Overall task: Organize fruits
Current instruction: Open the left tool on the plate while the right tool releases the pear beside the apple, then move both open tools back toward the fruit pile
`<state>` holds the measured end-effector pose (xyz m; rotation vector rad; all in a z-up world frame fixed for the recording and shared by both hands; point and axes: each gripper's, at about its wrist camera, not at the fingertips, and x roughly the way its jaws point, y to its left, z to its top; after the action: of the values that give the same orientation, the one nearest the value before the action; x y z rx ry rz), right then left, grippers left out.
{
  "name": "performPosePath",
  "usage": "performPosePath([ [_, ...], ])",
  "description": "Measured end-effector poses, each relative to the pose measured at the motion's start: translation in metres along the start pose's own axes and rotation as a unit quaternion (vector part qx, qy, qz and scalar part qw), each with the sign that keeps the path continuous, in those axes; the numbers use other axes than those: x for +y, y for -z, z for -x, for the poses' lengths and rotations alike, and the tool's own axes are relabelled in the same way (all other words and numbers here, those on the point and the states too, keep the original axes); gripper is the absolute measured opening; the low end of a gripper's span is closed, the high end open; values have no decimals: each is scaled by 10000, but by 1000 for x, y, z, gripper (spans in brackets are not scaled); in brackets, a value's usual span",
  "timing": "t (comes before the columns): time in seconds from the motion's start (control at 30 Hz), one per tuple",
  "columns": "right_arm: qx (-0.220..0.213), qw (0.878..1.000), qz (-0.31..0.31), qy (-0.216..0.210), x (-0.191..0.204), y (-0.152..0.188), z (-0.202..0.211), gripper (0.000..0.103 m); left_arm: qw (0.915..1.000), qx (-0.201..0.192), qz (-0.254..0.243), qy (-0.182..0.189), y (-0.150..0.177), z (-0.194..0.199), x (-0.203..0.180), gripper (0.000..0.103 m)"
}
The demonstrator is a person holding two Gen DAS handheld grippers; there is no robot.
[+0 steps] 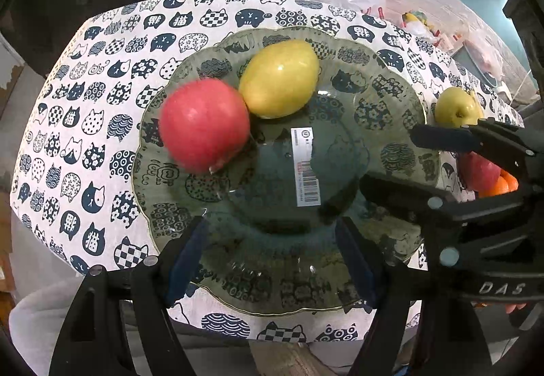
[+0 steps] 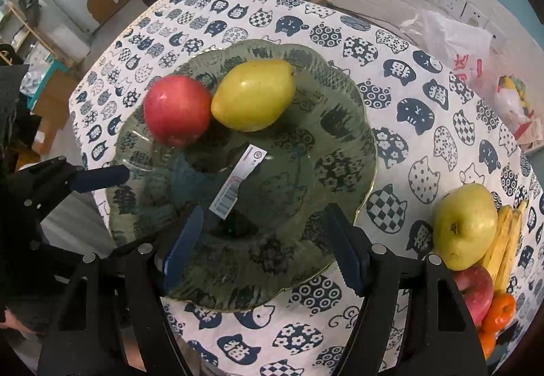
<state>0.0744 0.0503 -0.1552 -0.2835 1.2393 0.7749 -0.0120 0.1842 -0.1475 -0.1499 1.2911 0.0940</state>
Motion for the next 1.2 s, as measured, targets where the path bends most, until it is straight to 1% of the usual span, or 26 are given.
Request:
performPosePath([
  [0.17, -134, 9999, -31, 8, 0, 3, 9, 76, 9999, -76, -72, -38, -1, 7, -7, 78],
  [0.3, -368, 9992, -153, 41, -7, 4, 32, 76, 9998, -164, -73, -7, -2, 18, -14, 78],
  [0.4, -478, 9982, -263, 246, -14, 9, 50, 78, 9997, -199, -73, 75, -3, 26, -21, 78],
  [0.53, -630, 9961, -323, 527, -28, 21, 76, 80, 9993, -248, -207, 204, -5, 37, -43, 79],
  [0.63, -693, 9936, -449, 766, -44, 35, 96, 81, 9983, -283, -379, 335, -6, 45, -65, 80],
  [0.7, -747, 9921, -554, 838, -58, 46, 108, 82, 9972, -294, -544, 410, -6, 49, -82, 80],
  [0.8, -821, 9886, -697, 1050, -77, 62, 122, 83, 9949, -315, -836, 469, -5, 53, -108, 81],
  [0.9, -839, 9847, -876, 1255, -101, 83, 129, 83, 9928, -287, -1078, 439, -4, 52, -129, 82],
  [0.93, -816, 9839, -951, 1272, -109, 89, 130, 83, 9915, -267, -1192, 443, -4, 51, -140, 82],
  [1.1, -736, 9789, -1296, 1400, -142, 121, 133, 83, 9882, -205, -1448, 465, -5, 47, -169, 82],
  [1.2, -736, 9757, -1512, 1403, -160, 138, 138, 83, 9867, -161, -1549, 469, -6, 43, -183, 82],
])
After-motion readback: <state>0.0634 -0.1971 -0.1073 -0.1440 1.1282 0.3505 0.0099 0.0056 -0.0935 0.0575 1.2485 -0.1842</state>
